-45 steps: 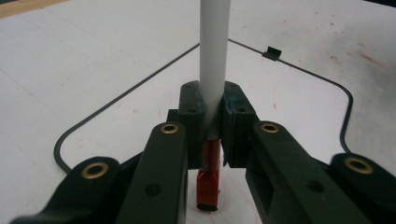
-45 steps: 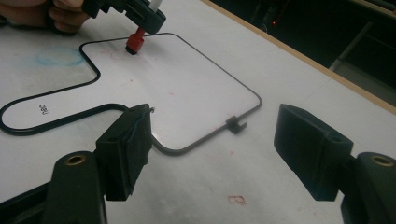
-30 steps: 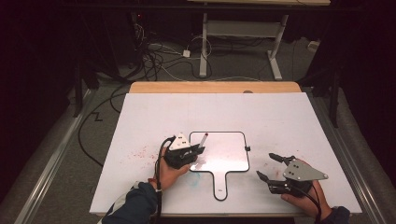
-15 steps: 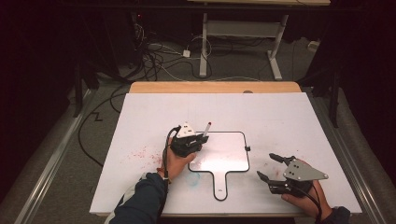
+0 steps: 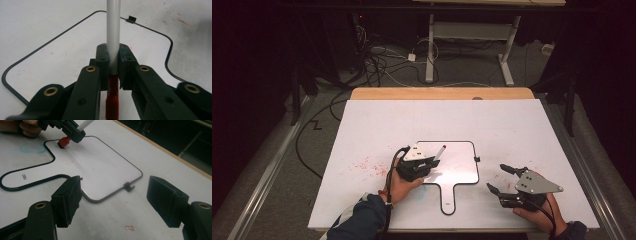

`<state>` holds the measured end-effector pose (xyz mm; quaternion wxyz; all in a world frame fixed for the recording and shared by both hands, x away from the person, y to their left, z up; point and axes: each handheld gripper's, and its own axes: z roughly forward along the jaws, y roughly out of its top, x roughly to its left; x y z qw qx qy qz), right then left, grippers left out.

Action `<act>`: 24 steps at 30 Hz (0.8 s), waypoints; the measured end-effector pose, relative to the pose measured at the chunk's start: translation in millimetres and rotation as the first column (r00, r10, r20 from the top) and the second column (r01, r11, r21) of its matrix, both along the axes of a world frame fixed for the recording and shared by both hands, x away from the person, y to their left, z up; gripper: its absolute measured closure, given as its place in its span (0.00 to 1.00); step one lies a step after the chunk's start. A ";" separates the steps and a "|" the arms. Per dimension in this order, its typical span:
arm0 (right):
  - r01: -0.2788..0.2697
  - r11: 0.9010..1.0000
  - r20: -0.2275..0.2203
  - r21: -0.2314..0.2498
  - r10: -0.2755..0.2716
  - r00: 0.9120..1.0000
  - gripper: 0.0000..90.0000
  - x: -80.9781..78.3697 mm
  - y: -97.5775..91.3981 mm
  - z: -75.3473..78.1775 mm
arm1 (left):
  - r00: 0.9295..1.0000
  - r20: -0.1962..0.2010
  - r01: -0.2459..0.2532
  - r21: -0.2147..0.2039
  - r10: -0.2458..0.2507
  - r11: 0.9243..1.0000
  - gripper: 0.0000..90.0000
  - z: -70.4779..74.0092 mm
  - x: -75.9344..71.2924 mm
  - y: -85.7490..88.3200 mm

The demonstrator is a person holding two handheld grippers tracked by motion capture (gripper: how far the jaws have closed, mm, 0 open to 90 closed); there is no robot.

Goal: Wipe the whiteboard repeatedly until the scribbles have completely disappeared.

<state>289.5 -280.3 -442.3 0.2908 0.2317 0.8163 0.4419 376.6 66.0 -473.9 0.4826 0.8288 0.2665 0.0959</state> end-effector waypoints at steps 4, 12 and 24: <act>0.000 1.000 -0.005 -0.002 -0.001 1.000 0.32 1.2 0.5 -0.2 | 1.000 0.010 -0.021 -0.018 0.021 1.000 0.88 5.7 3.3 4.4; 0.009 1.000 -0.023 0.025 -0.009 1.000 0.32 9.5 5.2 3.7 | 0.998 0.045 -0.030 -0.037 0.032 0.999 0.88 13.9 0.4 6.9; -0.018 0.998 -0.095 0.062 0.024 0.995 0.34 30.7 26.7 10.3 | 0.998 0.067 -0.014 -0.054 0.017 0.998 0.88 18.1 -7.0 5.4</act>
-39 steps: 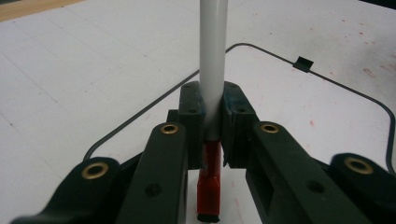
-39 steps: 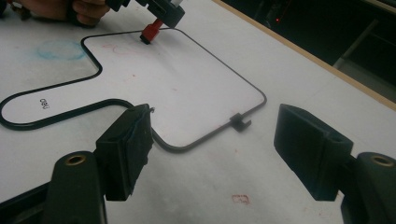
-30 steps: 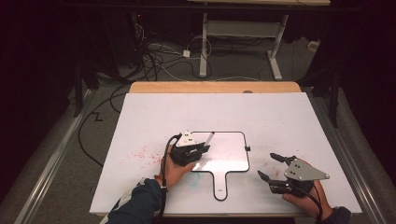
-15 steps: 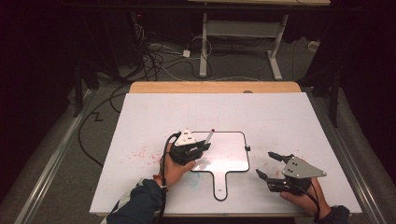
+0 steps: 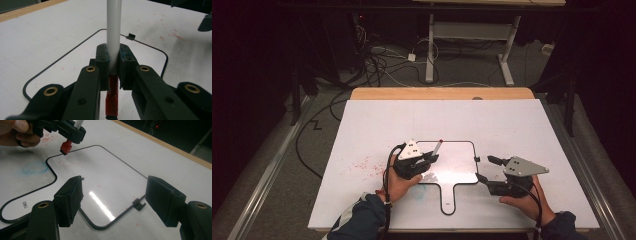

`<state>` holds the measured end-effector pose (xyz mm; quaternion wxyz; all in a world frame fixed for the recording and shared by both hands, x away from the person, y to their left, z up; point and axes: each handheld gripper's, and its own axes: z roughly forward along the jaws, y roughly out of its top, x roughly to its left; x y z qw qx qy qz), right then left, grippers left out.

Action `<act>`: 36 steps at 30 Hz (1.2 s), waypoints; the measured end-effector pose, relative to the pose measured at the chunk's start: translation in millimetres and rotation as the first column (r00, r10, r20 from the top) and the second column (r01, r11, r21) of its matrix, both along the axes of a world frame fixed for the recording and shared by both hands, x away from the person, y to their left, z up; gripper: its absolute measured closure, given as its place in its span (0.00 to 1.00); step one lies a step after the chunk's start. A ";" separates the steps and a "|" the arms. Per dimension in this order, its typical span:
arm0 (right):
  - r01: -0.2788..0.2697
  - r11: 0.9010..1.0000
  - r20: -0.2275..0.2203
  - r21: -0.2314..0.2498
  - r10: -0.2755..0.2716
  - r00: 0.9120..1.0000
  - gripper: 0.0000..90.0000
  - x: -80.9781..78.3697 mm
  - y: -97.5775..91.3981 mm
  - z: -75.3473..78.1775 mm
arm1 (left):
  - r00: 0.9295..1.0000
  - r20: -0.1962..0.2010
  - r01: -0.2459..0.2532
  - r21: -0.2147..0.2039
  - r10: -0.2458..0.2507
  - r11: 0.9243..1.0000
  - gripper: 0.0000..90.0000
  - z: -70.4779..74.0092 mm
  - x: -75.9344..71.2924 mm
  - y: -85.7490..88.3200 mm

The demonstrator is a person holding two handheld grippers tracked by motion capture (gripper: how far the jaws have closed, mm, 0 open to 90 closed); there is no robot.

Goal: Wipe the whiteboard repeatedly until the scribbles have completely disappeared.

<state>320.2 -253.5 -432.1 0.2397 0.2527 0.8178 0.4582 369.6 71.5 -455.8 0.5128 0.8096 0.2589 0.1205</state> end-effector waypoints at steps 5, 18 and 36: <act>-0.019 1.000 -0.014 0.004 0.019 1.000 0.35 7.2 12.5 1.5 | 1.000 0.009 0.011 0.010 -0.012 1.000 0.88 0.5 0.5 -2.1; -0.053 0.998 -0.025 0.028 0.054 0.998 0.42 12.2 24.9 7.1 | 1.000 0.025 0.011 0.013 -0.011 1.000 0.88 2.5 -4.1 -4.5; -0.157 0.972 -0.091 0.173 0.174 0.981 0.58 43.5 75.6 11.6 | 0.995 0.044 0.087 0.020 -0.088 0.996 0.88 1.5 -11.9 -17.3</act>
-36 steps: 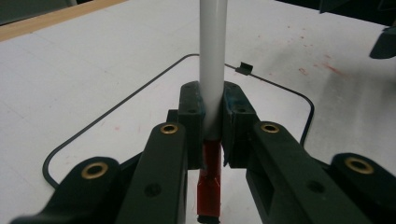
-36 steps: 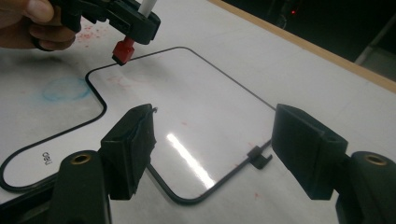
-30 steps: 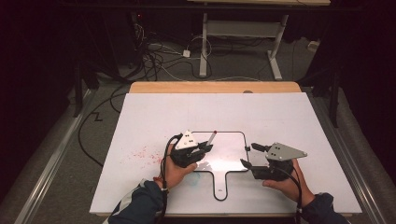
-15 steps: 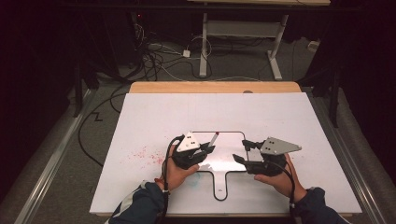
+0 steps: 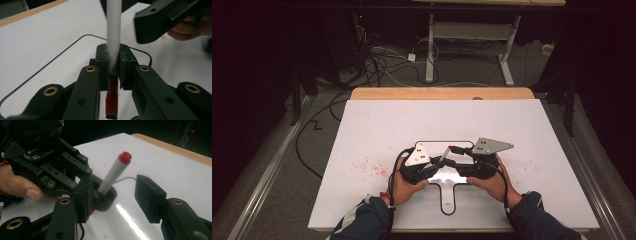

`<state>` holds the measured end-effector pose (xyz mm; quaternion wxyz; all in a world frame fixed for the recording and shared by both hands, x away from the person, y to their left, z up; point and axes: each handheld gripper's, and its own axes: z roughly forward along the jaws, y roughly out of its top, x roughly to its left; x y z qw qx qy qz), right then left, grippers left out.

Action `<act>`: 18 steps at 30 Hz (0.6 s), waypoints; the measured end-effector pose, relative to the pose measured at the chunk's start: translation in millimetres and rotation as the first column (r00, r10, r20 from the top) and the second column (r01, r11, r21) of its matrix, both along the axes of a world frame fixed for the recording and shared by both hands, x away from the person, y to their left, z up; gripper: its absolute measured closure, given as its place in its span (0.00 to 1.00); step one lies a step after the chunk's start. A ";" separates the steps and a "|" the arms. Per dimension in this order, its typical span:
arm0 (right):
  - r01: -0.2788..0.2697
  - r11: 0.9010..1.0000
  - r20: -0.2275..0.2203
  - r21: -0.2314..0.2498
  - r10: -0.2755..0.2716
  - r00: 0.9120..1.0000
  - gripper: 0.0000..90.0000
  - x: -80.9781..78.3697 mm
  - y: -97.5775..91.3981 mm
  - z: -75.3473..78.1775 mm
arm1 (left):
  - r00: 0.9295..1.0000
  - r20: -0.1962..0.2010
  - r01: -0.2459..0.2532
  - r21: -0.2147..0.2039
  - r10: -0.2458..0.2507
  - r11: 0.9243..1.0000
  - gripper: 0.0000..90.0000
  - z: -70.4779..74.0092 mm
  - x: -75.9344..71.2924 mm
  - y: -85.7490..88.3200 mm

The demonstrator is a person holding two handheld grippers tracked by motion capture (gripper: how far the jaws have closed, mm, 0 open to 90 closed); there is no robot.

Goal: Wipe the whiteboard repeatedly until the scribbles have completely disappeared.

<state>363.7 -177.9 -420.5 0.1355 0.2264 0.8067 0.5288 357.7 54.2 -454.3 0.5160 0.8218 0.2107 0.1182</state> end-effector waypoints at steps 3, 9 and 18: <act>-0.018 1.000 -0.023 0.015 0.018 1.000 0.71 2.8 4.0 -1.4 | 1.000 0.011 0.000 0.013 0.000 1.000 0.87 0.8 -1.9 -1.3; -0.063 0.997 -0.038 0.054 0.065 0.997 0.90 5.7 13.4 2.3 | 0.999 0.033 -0.035 0.031 0.034 0.999 0.87 2.4 -2.7 2.6; -0.038 0.997 0.012 -0.071 0.039 0.999 0.90 12.9 46.8 0.7 | 0.968 0.069 -0.248 0.144 0.240 0.958 0.39 1.3 -10.9 47.0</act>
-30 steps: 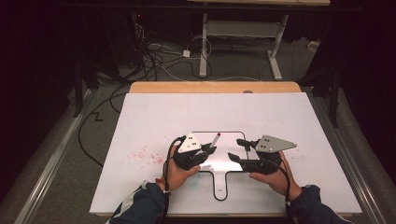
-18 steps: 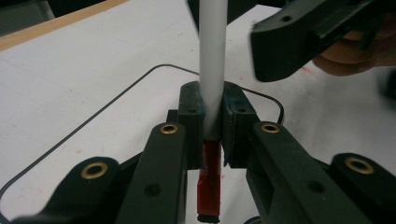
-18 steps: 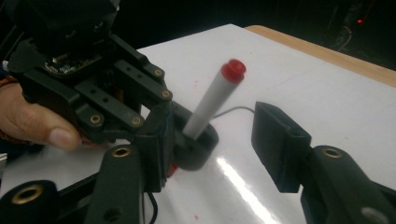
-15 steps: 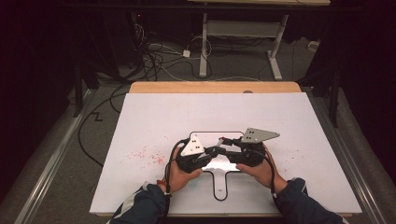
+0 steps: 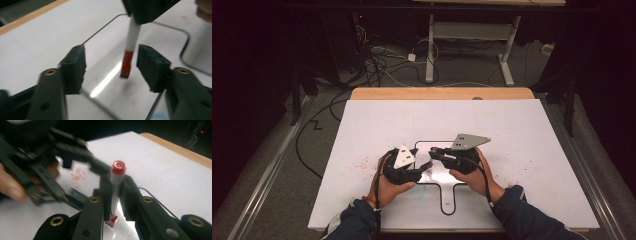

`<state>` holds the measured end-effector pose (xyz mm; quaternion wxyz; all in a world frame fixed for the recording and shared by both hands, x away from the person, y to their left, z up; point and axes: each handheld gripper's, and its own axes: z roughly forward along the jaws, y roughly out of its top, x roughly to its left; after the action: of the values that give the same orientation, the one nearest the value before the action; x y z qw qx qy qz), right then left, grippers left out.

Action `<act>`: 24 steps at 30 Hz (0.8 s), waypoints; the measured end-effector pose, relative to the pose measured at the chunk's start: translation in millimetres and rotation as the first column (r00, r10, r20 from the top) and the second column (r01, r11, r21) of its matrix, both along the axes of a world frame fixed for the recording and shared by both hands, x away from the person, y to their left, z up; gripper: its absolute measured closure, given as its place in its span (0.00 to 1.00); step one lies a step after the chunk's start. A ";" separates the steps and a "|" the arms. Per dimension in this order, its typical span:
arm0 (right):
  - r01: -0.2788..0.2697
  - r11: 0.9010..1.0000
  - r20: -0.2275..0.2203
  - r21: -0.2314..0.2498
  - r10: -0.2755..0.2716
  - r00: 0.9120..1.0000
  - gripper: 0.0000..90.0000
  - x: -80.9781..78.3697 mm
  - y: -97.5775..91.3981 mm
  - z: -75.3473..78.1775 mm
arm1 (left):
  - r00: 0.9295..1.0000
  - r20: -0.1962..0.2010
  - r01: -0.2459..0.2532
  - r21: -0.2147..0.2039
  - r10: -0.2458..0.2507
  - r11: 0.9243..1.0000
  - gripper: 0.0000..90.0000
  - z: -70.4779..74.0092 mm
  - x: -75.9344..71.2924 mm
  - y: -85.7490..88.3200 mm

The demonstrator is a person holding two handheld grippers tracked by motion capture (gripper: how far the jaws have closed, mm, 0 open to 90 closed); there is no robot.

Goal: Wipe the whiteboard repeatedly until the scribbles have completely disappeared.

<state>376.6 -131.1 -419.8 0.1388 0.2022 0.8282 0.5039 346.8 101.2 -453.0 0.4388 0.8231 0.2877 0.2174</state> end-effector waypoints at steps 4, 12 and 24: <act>0.010 0.997 0.032 -0.080 -0.007 0.999 0.91 -0.1 13.3 -5.7 | 0.996 0.012 -0.088 0.042 0.087 0.995 0.28 -0.6 -6.6 19.2; 0.062 0.984 0.077 -0.166 -0.050 0.996 0.91 10.8 28.8 -0.7 | 0.989 0.027 -0.143 0.006 0.143 0.990 0.25 3.6 -24.5 52.9; 0.036 0.984 0.012 -0.174 -0.035 0.999 0.91 7.5 32.8 3.4 | 0.987 0.008 -0.160 0.003 0.160 0.987 0.25 -0.4 -42.9 70.2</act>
<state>384.1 -98.3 -416.4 0.1684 0.2019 0.8647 0.4280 303.9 171.5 -453.4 0.4195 0.7974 0.3505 0.2556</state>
